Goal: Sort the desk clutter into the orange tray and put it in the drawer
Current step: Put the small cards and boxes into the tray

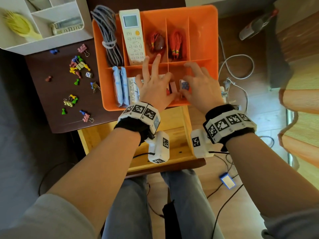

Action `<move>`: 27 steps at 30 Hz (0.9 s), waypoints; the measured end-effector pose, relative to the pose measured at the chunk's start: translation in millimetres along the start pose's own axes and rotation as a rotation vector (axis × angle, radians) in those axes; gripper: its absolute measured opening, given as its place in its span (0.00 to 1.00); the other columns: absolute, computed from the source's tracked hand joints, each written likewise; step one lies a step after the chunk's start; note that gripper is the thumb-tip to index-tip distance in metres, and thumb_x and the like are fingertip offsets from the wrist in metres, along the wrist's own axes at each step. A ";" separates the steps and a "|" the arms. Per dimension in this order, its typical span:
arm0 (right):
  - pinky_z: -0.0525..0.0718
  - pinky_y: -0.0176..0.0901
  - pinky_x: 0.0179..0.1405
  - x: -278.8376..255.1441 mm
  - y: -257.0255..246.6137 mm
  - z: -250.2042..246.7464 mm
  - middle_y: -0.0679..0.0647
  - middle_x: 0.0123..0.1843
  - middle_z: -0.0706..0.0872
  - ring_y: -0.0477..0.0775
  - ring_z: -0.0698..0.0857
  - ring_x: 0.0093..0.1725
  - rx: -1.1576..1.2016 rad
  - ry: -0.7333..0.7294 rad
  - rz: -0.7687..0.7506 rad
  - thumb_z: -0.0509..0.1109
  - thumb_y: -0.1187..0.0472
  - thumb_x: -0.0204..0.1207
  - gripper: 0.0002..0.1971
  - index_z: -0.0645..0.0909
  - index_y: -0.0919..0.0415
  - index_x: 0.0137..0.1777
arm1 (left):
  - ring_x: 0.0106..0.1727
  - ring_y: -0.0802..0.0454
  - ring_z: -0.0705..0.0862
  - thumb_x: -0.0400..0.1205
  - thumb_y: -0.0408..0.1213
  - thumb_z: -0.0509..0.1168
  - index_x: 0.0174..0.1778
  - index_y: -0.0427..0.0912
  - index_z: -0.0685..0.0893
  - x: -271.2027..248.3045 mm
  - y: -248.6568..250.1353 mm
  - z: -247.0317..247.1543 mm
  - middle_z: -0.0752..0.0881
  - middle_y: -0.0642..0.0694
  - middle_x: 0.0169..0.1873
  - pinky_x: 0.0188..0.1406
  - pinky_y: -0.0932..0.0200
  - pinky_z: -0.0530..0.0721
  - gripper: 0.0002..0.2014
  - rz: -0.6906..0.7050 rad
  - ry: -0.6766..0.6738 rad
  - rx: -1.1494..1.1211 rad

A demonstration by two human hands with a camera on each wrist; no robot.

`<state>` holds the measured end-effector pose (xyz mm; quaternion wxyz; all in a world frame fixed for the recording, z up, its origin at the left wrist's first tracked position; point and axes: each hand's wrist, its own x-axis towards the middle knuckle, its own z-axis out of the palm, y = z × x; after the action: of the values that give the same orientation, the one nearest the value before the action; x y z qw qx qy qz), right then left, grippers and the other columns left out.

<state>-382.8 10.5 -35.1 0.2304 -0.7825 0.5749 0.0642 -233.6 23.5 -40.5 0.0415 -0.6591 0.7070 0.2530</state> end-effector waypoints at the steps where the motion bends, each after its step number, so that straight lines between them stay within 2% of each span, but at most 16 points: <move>1: 0.82 0.52 0.46 -0.9 -0.8 0.7 0.52 0.78 0.67 0.60 0.75 0.65 -0.004 -0.002 0.006 0.72 0.57 0.74 0.12 0.84 0.64 0.53 | 0.82 0.36 0.43 0.73 0.52 0.68 0.56 0.52 0.79 -0.3 0.3 1.2 0.49 0.44 0.82 0.71 0.32 0.56 0.17 -0.006 0.010 -0.006; 5: 0.78 0.48 0.41 -2.9 -4.2 1.7 0.52 0.79 0.65 0.60 0.75 0.63 -0.003 -0.006 0.028 0.71 0.58 0.75 0.11 0.83 0.65 0.52 | 0.82 0.37 0.44 0.73 0.50 0.67 0.54 0.51 0.81 -1.2 2.1 4.5 0.52 0.45 0.82 0.71 0.33 0.56 0.16 -0.026 0.052 -0.048; 8: 0.79 0.48 0.43 -2.7 -5.2 1.5 0.51 0.80 0.64 0.60 0.76 0.63 -0.005 -0.017 0.040 0.70 0.57 0.76 0.11 0.83 0.64 0.52 | 0.82 0.37 0.46 0.71 0.53 0.68 0.53 0.51 0.81 -0.5 2.4 6.8 0.53 0.45 0.82 0.69 0.33 0.56 0.17 -0.029 0.064 -0.048; 12: 0.79 0.49 0.45 -3.2 -4.5 0.9 0.50 0.81 0.62 0.59 0.75 0.64 -0.010 -0.032 0.042 0.68 0.57 0.77 0.11 0.82 0.64 0.53 | 0.82 0.36 0.47 0.68 0.50 0.68 0.51 0.50 0.82 1.1 3.9 8.6 0.55 0.45 0.81 0.67 0.37 0.57 0.16 -0.045 0.083 -0.051; 15: 0.81 0.52 0.47 -4.2 -3.8 2.6 0.50 0.81 0.62 0.60 0.76 0.63 0.012 -0.024 0.038 0.67 0.58 0.78 0.10 0.82 0.64 0.52 | 0.81 0.35 0.49 0.66 0.47 0.68 0.46 0.50 0.83 2.6 6.2 9.2 0.57 0.45 0.81 0.65 0.36 0.59 0.13 -0.049 0.109 -0.047; 18: 0.80 0.50 0.45 -3.9 -3.1 4.5 0.50 0.81 0.62 0.59 0.76 0.63 0.008 -0.025 0.040 0.67 0.58 0.78 0.09 0.82 0.64 0.52 | 0.82 0.35 0.48 0.67 0.47 0.68 0.44 0.50 0.82 3.8 6.9 9.0 0.55 0.45 0.81 0.65 0.35 0.58 0.12 -0.045 0.098 -0.045; 21: 0.81 0.50 0.47 -4.0 -2.8 4.0 0.50 0.81 0.63 0.59 0.76 0.63 0.016 -0.017 0.032 0.67 0.58 0.78 0.10 0.82 0.63 0.54 | 0.82 0.35 0.47 0.69 0.47 0.67 0.44 0.50 0.82 3.0 5.4 7.4 0.54 0.44 0.82 0.66 0.34 0.57 0.11 -0.024 0.085 -0.050; 23: 0.80 0.50 0.49 -4.8 -3.3 2.6 0.51 0.79 0.65 0.60 0.75 0.65 0.041 -0.001 0.023 0.66 0.58 0.78 0.13 0.81 0.62 0.59 | 0.82 0.35 0.47 0.71 0.47 0.66 0.45 0.49 0.83 0.7 4.2 5.7 0.54 0.44 0.82 0.68 0.32 0.57 0.11 -0.001 0.075 -0.062; 27: 0.80 0.52 0.54 -4.8 -9.2 -1.0 0.55 0.71 0.76 0.60 0.75 0.66 0.106 0.068 0.028 0.64 0.59 0.78 0.15 0.80 0.62 0.62 | 0.82 0.38 0.48 0.76 0.48 0.64 0.55 0.53 0.83 -6.8 -1.2 -0.1 0.57 0.44 0.81 0.72 0.33 0.56 0.13 0.021 0.097 -0.157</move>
<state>-375.9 16.4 -29.8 0.2511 -0.7628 0.5958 0.0105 -231.6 29.6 -38.2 -0.0475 -0.6642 0.6932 0.2758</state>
